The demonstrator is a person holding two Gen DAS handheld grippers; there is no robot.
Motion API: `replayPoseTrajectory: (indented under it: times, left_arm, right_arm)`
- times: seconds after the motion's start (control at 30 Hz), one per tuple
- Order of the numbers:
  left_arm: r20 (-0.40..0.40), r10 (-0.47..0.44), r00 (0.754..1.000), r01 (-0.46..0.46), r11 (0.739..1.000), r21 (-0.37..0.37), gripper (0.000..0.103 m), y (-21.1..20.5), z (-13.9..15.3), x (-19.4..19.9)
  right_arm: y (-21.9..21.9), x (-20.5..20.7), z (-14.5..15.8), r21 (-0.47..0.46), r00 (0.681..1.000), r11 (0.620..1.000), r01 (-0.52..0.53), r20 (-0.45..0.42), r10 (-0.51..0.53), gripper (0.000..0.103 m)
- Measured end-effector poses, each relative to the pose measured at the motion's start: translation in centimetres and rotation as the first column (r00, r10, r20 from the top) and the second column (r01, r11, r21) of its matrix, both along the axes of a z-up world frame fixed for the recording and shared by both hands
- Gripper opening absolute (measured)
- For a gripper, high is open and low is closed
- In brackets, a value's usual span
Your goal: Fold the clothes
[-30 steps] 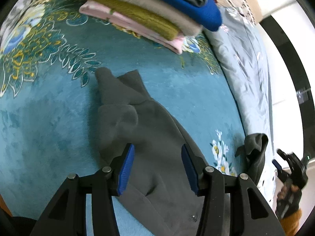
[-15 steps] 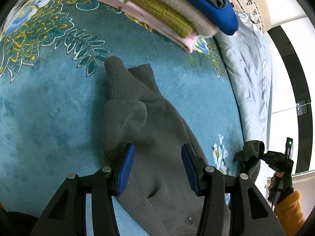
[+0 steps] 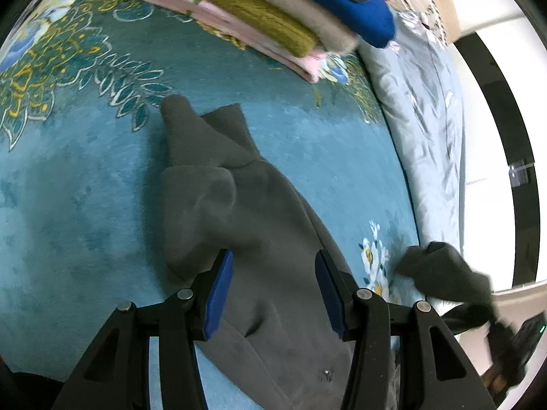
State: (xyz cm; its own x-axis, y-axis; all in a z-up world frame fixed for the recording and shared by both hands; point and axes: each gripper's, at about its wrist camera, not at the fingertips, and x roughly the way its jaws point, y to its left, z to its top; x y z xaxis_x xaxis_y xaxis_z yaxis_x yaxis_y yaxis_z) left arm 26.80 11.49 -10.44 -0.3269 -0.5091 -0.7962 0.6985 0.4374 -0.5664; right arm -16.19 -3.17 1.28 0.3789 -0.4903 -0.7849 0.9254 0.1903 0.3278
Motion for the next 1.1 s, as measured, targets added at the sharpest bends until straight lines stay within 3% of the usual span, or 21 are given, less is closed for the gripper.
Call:
replayPoseTrajectory:
  times: [0.2, 0.3, 0.37, 0.53, 0.67, 0.77, 0.87, 0.97, 1.07, 1.1]
  left_arm:
    - [0.065, -0.09, 0.994, 0.09, 0.996, -0.007, 0.051, 0.0, 1.3, -1.6]
    - [0.087, -0.142, 0.986, 0.143, 0.99, -0.007, 0.051, -0.2, 1.9, -3.2]
    - [0.047, -0.182, 0.982, 0.183, 0.983, -0.01, 0.051, -0.4, 1.8, -4.8]
    - [-0.089, -0.292, 0.952, 0.293, 0.956, 0.0, 0.051, -2.8, 0.8, -11.2]
    - [-0.214, -0.392, 0.895, 0.401, 0.916, 0.001, 0.054, -5.0, 0.2, -17.6]
    - [-0.243, -0.432, 0.869, 0.453, 0.891, 0.036, 0.058, -6.5, -0.9, -21.6]
    - [-0.245, -0.41, 0.878, 0.448, 0.886, 0.12, 0.058, -7.4, -2.9, -23.6]
    - [-0.298, -0.348, 0.889, 0.405, 0.901, 0.156, 0.058, -7.6, -4.2, -24.1]
    - [-0.337, -0.317, 0.887, 0.387, 0.908, 0.164, 0.052, -7.6, -4.5, -24.9]
    - [-0.35, -0.306, 0.885, 0.38, 0.91, 0.167, 0.044, -7.6, -4.7, -25.1]
  right_arm:
    - [5.7, 1.6, -10.4, 0.254, 0.999, 0.966, -0.042, -0.023, 0.049, 0.008]
    - [7.2, 1.0, -13.3, 0.325, 1.0, 0.946, -0.009, -0.009, 0.013, 0.008]
    - [8.1, 0.5, -14.3, 0.348, 1.0, 0.938, 0.002, 0.002, -0.003, 0.008]
    - [8.9, -1.1, -13.9, 0.35, 0.998, 0.936, 0.017, 0.052, -0.038, 0.008]
    - [9.7, -2.4, -13.2, 0.348, 0.993, 0.937, 0.032, 0.096, -0.07, 0.008]
    - [10.0, -3.2, -13.1, 0.359, 0.984, 0.931, 0.063, 0.131, -0.117, 0.01]
    - [10.5, -4.1, -12.6, 0.363, 0.977, 0.928, 0.084, 0.151, -0.148, 0.011]
    - [10.9, -4.7, -11.6, 0.353, 0.973, 0.93, 0.102, 0.159, -0.167, 0.011]
    - [10.7, -5.4, -10.5, 0.347, 0.964, 0.929, 0.129, 0.174, -0.199, 0.012]
    - [10.7, -5.6, -10.1, 0.343, 0.961, 0.929, 0.137, 0.18, -0.208, 0.012]
